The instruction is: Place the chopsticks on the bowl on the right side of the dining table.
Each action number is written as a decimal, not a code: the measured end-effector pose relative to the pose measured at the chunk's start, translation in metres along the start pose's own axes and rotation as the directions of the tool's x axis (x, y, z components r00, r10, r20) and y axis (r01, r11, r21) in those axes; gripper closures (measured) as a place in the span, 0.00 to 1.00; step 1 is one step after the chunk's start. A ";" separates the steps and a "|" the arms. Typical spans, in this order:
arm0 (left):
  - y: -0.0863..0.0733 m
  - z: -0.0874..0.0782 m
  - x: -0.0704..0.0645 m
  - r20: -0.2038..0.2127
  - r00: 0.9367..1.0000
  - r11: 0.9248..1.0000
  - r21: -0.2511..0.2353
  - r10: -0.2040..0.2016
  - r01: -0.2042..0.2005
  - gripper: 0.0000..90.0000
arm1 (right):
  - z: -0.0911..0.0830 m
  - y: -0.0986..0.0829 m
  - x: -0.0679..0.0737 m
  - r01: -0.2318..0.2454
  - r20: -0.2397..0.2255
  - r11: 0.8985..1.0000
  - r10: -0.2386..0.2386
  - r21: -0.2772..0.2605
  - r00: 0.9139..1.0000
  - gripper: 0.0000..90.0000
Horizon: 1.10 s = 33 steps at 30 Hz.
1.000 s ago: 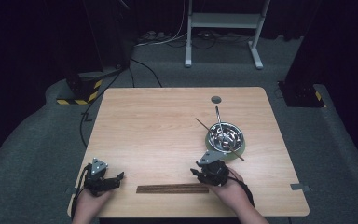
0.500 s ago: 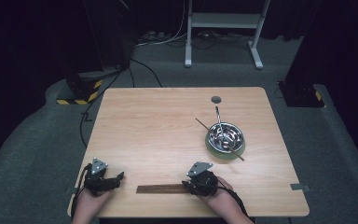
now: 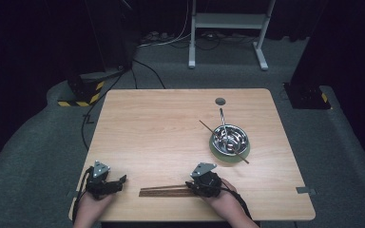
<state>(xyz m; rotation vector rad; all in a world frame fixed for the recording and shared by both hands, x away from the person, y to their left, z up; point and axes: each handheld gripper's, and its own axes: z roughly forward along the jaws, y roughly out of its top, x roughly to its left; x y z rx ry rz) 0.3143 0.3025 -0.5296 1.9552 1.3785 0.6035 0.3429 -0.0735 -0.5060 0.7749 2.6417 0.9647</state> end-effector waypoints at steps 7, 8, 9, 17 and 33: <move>0.000 0.000 0.000 0.000 1.000 1.000 0.000 0.000 0.000 0.18 | 0.009 0.003 -0.006 -0.009 0.014 1.000 0.009 0.006 1.000 0.73; 0.000 0.000 0.000 0.000 1.000 1.000 0.000 0.000 0.000 0.18 | 0.009 0.004 -0.006 -0.009 0.003 1.000 0.009 0.012 1.000 0.75; 0.000 0.000 0.000 0.000 1.000 1.000 0.000 0.000 0.000 0.18 | 0.010 0.005 -0.007 -0.008 -0.004 1.000 0.008 0.014 1.000 0.76; 0.000 0.000 0.000 0.000 1.000 1.000 0.000 0.000 0.000 0.18 | 0.015 0.011 -0.016 0.016 0.039 1.000 -0.017 0.023 0.999 0.83; 0.000 0.000 0.000 0.000 1.000 1.000 0.000 0.001 -0.001 0.18 | 0.015 0.014 -0.045 -0.016 0.053 0.999 0.013 0.052 0.999 0.85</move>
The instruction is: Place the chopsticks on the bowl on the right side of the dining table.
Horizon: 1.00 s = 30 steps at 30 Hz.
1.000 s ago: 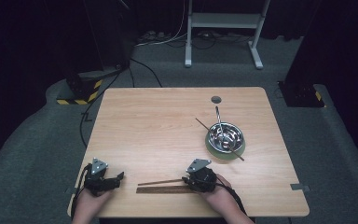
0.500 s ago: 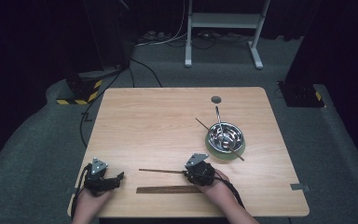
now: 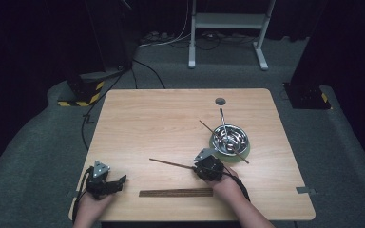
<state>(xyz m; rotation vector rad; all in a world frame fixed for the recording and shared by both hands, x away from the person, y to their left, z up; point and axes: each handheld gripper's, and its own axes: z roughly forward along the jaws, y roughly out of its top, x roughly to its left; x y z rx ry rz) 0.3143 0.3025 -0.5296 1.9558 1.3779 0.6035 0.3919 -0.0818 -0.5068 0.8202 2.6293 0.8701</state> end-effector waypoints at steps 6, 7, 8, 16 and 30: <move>0.000 0.000 0.000 0.001 1.000 1.000 0.000 0.001 -0.001 0.18 | 0.008 0.011 0.007 0.027 -0.042 1.000 -0.027 -0.002 0.999 0.82; 0.000 0.000 0.000 0.001 1.000 1.000 0.000 0.001 -0.001 0.18 | 0.009 0.012 0.008 0.030 -0.047 1.000 -0.030 -0.003 0.998 0.82; 0.000 0.000 0.000 0.001 1.000 1.000 0.000 0.001 -0.001 0.18 | 0.011 0.014 0.009 0.037 -0.062 0.999 -0.038 -0.009 0.997 0.85; 0.000 0.000 0.000 0.001 1.000 1.000 -0.001 0.002 -0.002 0.18 | 0.012 0.015 0.013 0.076 -0.069 0.997 -0.077 -0.009 0.995 0.94; 0.000 0.000 0.000 0.001 1.000 1.000 -0.001 0.001 -0.001 0.18 | -0.014 0.012 0.002 0.077 -0.026 0.996 -0.078 -0.037 0.997 0.94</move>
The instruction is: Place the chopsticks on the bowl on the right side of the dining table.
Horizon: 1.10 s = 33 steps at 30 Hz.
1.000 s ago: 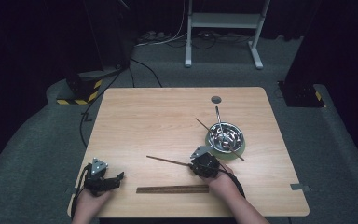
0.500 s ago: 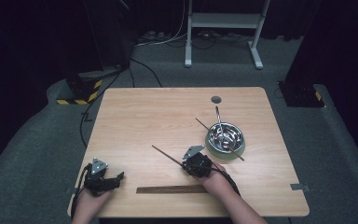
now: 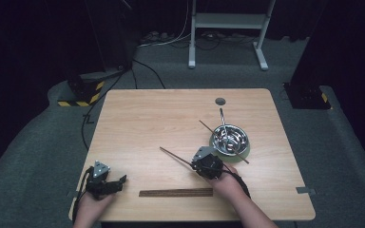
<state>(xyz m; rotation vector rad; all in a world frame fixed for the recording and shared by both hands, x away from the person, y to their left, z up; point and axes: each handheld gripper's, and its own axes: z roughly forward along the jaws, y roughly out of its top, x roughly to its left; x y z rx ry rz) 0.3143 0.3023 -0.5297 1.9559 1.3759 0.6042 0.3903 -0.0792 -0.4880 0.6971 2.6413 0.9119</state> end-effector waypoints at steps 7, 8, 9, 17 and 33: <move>0.000 0.000 -0.001 0.000 1.000 1.000 0.000 -0.004 0.004 0.18 | -0.026 -0.008 -0.010 -0.031 0.040 0.999 0.033 -0.043 0.999 0.94; 0.000 0.000 -0.001 0.002 1.000 1.000 0.000 -0.005 0.005 0.18 | -0.029 -0.009 -0.012 -0.041 0.045 0.998 0.043 -0.046 0.998 0.94; 0.000 0.000 -0.001 0.001 1.000 1.000 0.000 -0.003 0.003 0.18 | -0.032 -0.010 -0.015 -0.038 0.055 0.998 0.041 -0.050 0.998 0.94; 0.000 0.000 -0.001 0.002 1.000 1.000 -0.005 -0.007 0.007 0.18 | -0.054 -0.017 -0.034 -0.081 0.105 0.995 0.087 -0.062 0.991 0.94; 0.000 0.000 -0.001 0.002 1.000 1.000 -0.005 -0.003 0.003 0.18 | -0.071 -0.026 -0.069 -0.132 0.189 0.989 0.142 -0.064 0.972 0.94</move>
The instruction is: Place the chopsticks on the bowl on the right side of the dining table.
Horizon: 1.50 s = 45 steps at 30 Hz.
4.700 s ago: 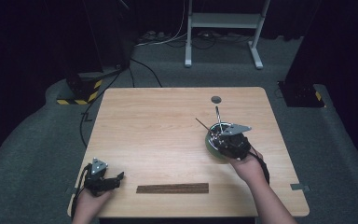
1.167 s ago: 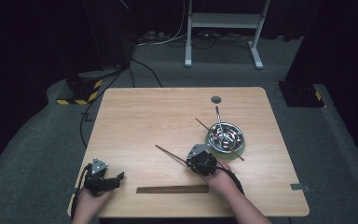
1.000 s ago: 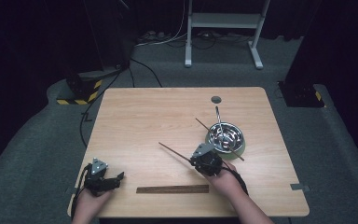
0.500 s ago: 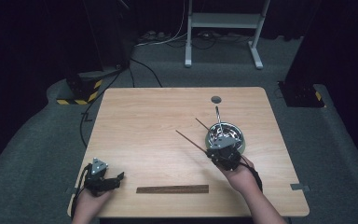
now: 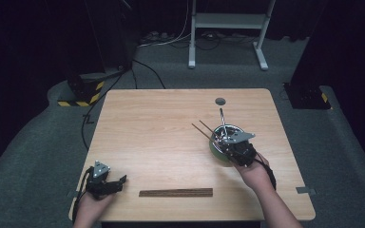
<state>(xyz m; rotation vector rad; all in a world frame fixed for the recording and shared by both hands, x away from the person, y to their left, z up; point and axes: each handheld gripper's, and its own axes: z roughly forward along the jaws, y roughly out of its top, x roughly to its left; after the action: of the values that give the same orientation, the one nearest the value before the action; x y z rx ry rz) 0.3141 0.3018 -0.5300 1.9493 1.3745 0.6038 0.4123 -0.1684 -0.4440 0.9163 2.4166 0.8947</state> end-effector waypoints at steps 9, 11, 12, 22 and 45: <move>0.000 0.000 0.000 0.000 1.000 1.000 0.005 0.005 -0.005 0.18 | 0.004 -0.002 -0.009 -0.019 0.019 1.000 0.019 0.015 1.000 0.94; 0.000 0.000 0.000 0.000 1.000 1.000 0.005 0.002 -0.002 0.18 | 0.006 -0.003 -0.009 -0.021 0.025 1.000 0.020 0.018 0.999 0.94; 0.000 0.000 0.000 0.000 1.000 1.000 0.006 0.003 -0.003 0.18 | 0.007 -0.003 -0.010 -0.027 0.031 0.999 0.026 0.022 0.999 0.94; 0.000 0.000 0.000 0.000 1.000 1.000 0.005 0.002 -0.002 0.18 | 0.013 -0.009 -0.013 -0.034 0.050 0.999 0.032 0.037 0.998 0.94; 0.000 0.000 0.000 0.000 1.000 1.000 0.005 0.002 -0.002 0.18 | 0.019 -0.009 -0.015 -0.030 0.079 0.999 0.027 0.041 0.996 0.93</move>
<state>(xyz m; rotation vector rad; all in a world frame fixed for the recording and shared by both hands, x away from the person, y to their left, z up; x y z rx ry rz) 0.3139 0.3021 -0.5297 1.9548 1.3759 0.6017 0.4297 -0.1761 -0.4619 0.9854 2.3690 0.8050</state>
